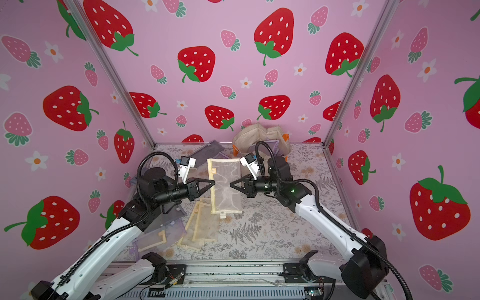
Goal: Put the pencil pouch into the canvas bag
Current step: Pick up the pencil pouch, then place the pencil pouch in the canvas bag.
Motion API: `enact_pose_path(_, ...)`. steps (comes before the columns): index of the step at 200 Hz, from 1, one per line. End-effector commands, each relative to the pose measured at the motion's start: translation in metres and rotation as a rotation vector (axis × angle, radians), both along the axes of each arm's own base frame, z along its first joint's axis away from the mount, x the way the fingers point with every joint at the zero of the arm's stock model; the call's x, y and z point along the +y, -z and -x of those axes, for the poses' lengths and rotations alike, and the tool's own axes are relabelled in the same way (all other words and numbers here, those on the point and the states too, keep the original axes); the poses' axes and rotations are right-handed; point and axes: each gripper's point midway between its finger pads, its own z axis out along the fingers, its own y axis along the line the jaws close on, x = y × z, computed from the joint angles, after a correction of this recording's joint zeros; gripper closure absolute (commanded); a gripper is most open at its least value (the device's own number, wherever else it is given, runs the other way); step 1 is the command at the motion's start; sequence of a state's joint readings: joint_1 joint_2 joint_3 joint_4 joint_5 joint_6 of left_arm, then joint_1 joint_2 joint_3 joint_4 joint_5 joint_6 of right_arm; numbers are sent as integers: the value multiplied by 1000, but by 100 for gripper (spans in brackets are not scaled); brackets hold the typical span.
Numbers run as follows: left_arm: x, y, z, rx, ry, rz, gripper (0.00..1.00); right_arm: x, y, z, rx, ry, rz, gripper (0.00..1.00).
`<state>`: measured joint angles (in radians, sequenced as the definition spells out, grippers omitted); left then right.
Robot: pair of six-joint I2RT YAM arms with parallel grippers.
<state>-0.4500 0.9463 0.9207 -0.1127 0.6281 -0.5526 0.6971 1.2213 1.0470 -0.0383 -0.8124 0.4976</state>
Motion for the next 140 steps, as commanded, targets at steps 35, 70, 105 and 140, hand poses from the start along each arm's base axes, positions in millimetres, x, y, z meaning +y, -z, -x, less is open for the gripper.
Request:
enact_pose_path(35, 31, 23, -21, 23, -224, -149, 36, -48, -65, -58, -42, 203, -73, 100)
enact_pose_path(70, 46, 37, -19, 40, -291, -199, 26, -89, -112, -138, -60, 407, -104, 100)
enact_pose_path(105, 53, 37, -12, 28, -305, -213, 26, -114, -131, -219, -79, 550, -112, 100)
enact_pose_path(140, 53, 38, -11, 22, -304, -214, 26, -131, -111, -290, -64, 683, -76, 100)
